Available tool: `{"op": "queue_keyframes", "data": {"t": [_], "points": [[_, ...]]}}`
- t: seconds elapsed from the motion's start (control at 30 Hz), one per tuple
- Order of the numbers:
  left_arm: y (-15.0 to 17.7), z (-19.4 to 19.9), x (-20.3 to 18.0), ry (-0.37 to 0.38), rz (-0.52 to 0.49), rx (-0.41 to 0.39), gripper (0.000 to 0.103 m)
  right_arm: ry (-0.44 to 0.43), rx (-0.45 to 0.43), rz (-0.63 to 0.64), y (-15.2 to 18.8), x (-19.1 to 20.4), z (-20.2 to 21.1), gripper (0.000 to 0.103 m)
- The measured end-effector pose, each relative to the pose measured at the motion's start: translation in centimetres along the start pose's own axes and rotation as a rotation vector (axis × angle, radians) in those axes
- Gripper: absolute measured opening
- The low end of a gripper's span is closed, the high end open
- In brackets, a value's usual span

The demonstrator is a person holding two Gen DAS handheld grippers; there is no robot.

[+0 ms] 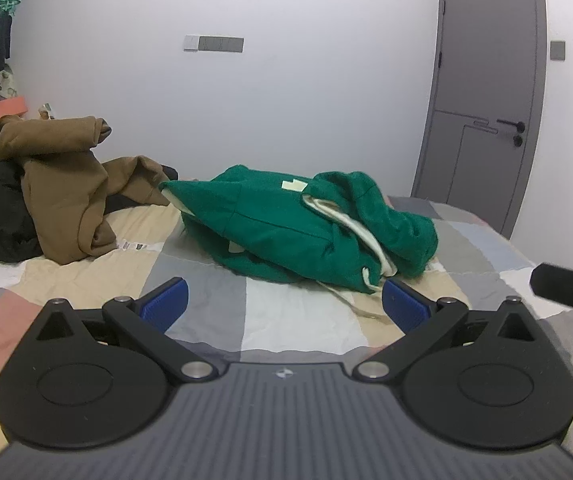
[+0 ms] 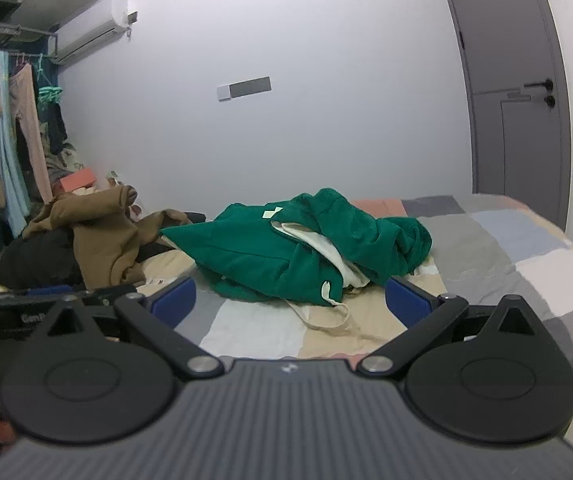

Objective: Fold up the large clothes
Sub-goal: 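Reach both tools to the green hoodie and close the right gripper on it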

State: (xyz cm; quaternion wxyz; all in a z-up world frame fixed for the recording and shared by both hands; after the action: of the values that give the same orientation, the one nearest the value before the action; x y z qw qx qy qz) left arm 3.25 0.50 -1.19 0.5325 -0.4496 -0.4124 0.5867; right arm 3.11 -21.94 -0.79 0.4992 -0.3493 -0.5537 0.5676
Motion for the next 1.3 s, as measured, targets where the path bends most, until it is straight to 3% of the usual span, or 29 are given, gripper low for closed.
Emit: {"op": "queue_keyframes", "data": {"t": [0.37,0.57,0.83,1.07,1.17,1.3], "points": [[-3.4,-7.7,0.6,0.019,-0.023,0.06,0.103,-0.047,0.073,-0.033,-1.3,-0.1,-6.8,0.103],[-4.1,-13.8,2.1,-0.007,0.006,0.08,0.103,-0.073,0.098,0.006,-2.4,0.4,-15.0,0.103],[-0.8,-20.0,5.1,-0.001,0.105,0.139,0.103,-0.1,0.112,0.07,-1.1,2.2,-27.1,0.102],[2.1,-23.4,8.2,-0.002,0.22,0.217,0.103,0.031,0.091,0.158,1.1,2.2,-37.7,0.099],[2.5,-23.7,9.4,0.022,0.276,0.211,0.103,0.109,0.094,0.22,1.6,1.5,-40.5,0.099],[3.1,-24.0,10.6,-0.006,0.318,0.218,0.103,0.132,0.111,0.238,1.7,0.8,-42.4,0.098]]}}
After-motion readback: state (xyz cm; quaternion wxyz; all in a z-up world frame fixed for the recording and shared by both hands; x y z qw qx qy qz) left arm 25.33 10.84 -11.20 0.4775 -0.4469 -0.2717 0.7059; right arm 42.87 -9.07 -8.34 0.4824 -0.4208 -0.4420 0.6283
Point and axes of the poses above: each gripper's, at about its wrist camera, not at the fingertips, and z roughly against the way its jaws point, x to its left, y to its underside, the point moved 3 cm from there along -z, roughly the way its jaws point, and after that the axes turned 7 degrees about -x, right-handed, at the moved point
